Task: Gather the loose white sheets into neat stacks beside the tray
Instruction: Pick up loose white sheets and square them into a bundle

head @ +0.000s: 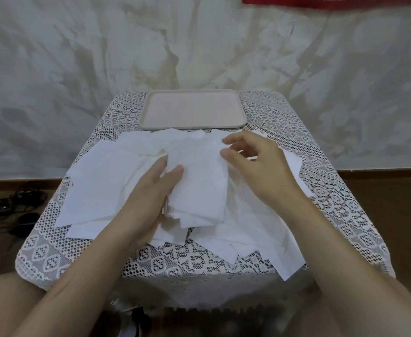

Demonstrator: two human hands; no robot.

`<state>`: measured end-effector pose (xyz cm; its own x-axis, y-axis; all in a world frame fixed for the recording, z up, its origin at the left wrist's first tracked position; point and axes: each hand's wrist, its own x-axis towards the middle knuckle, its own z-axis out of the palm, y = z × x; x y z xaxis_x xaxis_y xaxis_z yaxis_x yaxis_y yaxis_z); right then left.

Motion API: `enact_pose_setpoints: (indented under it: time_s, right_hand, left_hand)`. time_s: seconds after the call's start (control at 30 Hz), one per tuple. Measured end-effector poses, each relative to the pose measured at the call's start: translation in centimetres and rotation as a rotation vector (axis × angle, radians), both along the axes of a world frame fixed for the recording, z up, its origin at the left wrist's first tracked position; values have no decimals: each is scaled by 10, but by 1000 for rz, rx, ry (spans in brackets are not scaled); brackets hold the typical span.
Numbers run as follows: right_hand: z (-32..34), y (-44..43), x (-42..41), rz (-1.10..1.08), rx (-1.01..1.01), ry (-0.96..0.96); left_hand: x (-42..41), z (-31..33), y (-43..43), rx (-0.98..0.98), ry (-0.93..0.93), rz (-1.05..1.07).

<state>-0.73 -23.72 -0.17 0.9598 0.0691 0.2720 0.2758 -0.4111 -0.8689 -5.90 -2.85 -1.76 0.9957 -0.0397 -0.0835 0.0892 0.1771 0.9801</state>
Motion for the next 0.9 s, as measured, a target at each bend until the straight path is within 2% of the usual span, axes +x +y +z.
enact_pose_setpoints:
  time_s: [0.23, 0.5, 0.63, 0.9]
  right_hand:
    - [1, 2, -1, 153, 127, 109]
    - [9, -10, -5, 332, 15, 177]
    - [12, -12, -7, 406, -45, 233]
    - [13, -7, -13, 359, 6, 237]
  left_hand:
    - [-1, -2, 0, 30, 14, 23]
    - [-2, -3, 2, 16, 49, 35]
    - [-1, -5, 3, 82, 24, 44]
    - [-1, -7, 0, 151, -12, 76]
